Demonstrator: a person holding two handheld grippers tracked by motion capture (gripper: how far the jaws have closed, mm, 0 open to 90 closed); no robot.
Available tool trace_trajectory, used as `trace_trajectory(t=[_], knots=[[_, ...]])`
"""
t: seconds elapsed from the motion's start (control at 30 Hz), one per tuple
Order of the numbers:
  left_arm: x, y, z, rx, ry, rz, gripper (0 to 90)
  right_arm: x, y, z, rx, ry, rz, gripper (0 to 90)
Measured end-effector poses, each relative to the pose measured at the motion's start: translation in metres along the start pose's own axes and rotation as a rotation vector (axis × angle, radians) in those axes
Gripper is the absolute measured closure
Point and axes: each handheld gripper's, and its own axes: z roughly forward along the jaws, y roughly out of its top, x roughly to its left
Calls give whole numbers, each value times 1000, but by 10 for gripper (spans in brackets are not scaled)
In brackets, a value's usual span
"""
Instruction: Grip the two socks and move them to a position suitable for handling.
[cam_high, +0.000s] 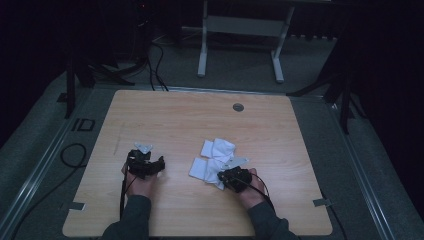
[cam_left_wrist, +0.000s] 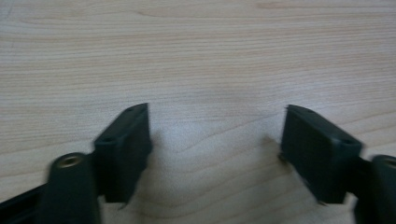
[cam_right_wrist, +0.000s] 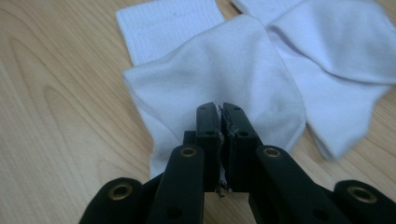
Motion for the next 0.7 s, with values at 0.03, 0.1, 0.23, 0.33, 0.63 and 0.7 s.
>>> trace_trajectory(t=[0.03, 0.1, 0.23, 0.33, 0.63, 0.7], knots=[[0, 0, -1, 0, 1, 0, 331, 1, 1, 1, -1, 3, -4, 857], [0, 0, -2, 4, -1, 1, 376, 4, 3, 2, -2, 9, -10, 857], [-1, 0, -4, 5, -19, 18, 458, 10, 6, 5, -7, 23, -18, 857], [-3, 0, -5, 9, -42, 40, 537, 13, 8, 8, -9, 32, -30, 857], [-21, 2, -10, 40, -147, 141, 893, 19, 14, 13, -16, 47, -34, 856], [-29, 2, -12, 38, -184, 164, 896, 20, 15, 13, -14, 48, -36, 856]])
